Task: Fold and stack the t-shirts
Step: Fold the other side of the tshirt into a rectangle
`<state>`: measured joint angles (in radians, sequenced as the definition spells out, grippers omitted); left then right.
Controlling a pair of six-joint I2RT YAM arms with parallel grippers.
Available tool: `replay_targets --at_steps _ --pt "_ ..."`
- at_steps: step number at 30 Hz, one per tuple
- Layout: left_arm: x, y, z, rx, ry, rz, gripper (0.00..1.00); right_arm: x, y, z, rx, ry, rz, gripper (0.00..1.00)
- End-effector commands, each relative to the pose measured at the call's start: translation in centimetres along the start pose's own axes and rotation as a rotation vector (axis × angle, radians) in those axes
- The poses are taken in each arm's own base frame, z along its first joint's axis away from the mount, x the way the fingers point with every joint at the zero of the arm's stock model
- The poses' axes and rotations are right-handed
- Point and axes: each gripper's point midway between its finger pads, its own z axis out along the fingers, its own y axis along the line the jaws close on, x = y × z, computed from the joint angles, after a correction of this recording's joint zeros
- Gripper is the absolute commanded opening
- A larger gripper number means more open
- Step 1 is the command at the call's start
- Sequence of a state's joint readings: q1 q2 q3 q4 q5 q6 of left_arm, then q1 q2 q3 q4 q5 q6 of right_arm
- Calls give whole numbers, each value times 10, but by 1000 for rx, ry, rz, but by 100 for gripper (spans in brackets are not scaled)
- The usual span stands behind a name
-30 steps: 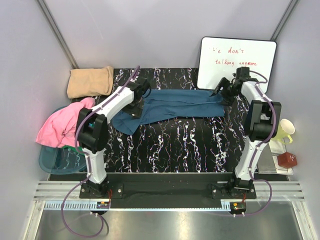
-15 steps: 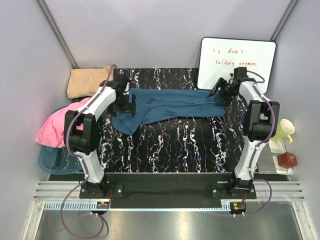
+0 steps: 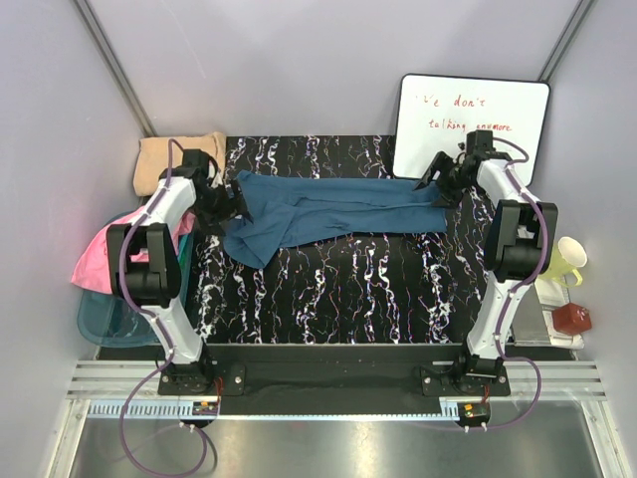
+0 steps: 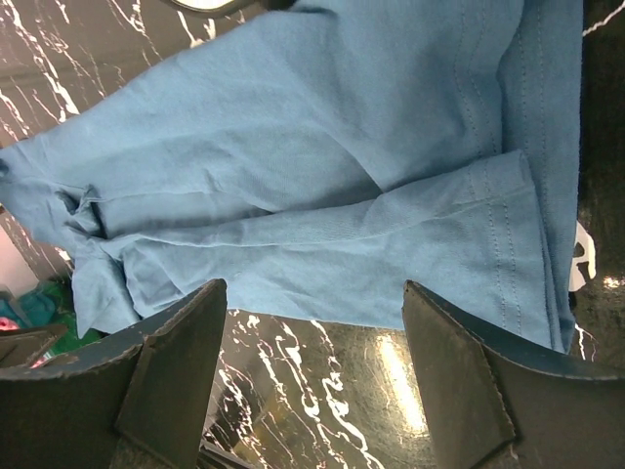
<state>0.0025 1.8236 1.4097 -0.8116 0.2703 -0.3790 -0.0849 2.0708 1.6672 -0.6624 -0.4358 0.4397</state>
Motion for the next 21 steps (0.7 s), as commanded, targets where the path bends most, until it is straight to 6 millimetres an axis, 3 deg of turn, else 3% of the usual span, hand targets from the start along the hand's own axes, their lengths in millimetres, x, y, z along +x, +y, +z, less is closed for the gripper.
replay_targets --at_steps 1,4,6,13,17,21 --pt "-8 -32 3 159 7 -4 83 -18 33 -32 -58 -73 -64 80" --pt "-7 -34 12 177 40 -28 72 -22 36 -35 -61 -82 -70 81" --pt "-6 -33 17 174 52 -37 71 -25 36 -35 -58 -85 -72 81" --pt "-10 -17 8 69 2 -33 83 -26 37 -32 -62 -78 -63 81" --pt "-13 -14 -1 42 -23 -13 84 -24 35 -31 -59 -72 -57 81" --pt "-7 -11 2 35 3 -14 81 -24 34 -29 -58 -69 -52 81"
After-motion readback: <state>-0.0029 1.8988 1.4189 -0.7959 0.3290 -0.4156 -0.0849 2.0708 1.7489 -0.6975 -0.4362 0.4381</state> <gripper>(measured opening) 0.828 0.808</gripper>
